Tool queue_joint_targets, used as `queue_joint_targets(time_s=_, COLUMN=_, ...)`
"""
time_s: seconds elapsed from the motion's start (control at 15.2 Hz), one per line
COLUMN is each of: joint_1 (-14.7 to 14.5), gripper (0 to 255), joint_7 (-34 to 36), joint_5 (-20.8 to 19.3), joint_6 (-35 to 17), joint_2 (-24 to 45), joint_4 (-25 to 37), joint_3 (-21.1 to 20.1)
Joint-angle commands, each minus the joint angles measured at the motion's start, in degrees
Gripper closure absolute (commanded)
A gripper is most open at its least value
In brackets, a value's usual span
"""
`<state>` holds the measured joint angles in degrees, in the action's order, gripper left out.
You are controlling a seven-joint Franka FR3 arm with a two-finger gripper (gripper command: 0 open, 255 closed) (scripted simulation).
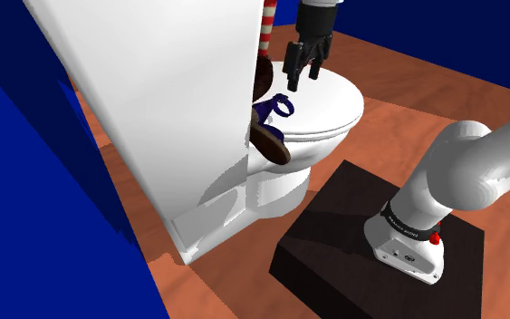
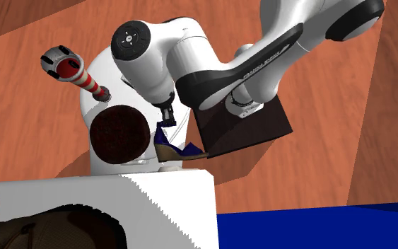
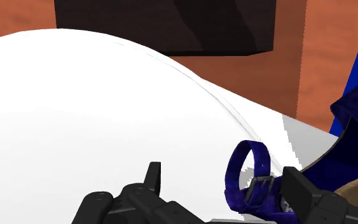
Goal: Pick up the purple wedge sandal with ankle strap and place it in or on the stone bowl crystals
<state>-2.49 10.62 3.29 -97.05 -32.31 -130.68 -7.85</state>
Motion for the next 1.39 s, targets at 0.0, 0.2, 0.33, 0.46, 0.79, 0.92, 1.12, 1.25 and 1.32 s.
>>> queue_joint_targets(time_s=0.0, joint_1=-0.32, gripper=0, joint_7=3.12, joint_5=1.06, joint_6=-2.18, joint_2=3.14, joint_4=1.31, joint_3=-1.88)
queue_joint_targets(time_s=0.2, joint_1=-0.58, gripper=0, joint_7=5.43, joint_5=1.69, joint_6=-4.43, joint_2=5.53, joint_4=1.74, joint_3=-3.32)
queue_joint_targets(time_s=0.33, joint_1=-0.62, gripper=0, joint_7=5.41, joint_5=1.77, joint_6=-5.97, joint_2=5.53, joint_4=0.21, joint_3=-3.41)
queue_joint_targets(time_s=0.46, joint_1=-0.66, gripper=0, joint_7=5.39, joint_5=1.84, joint_6=-7.52, joint_2=5.6, joint_4=-1.28, joint_3=-3.51)
queue_joint_targets(time_s=0.79, joint_1=-0.71, gripper=0, joint_7=5.38, joint_5=1.92, joint_6=-9.53, joint_2=5.76, joint_4=-3.14, joint_3=-3.64)
queue_joint_targets(time_s=0.92, joint_1=-0.71, gripper=0, joint_7=5.38, joint_5=1.92, joint_6=-9.53, joint_2=5.76, joint_4=-3.13, joint_3=-3.64)
queue_joint_targets(time_s=1.12, joint_1=-0.71, gripper=0, joint_7=5.37, joint_5=1.92, joint_6=-9.52, joint_2=5.75, joint_4=-3.13, joint_3=-3.64)
queue_joint_targets(time_s=1.25, joint_1=-0.71, gripper=255, joint_7=5.37, joint_5=1.92, joint_6=-9.52, joint_2=5.75, joint_4=-3.13, joint_3=-3.64)
queue_joint_targets(time_s=1.32, joint_1=-0.71, gripper=255, joint_7=5.37, joint_5=1.92, joint_6=-9.52, joint_2=5.75, joint_4=-3.13, joint_3=-3.64)
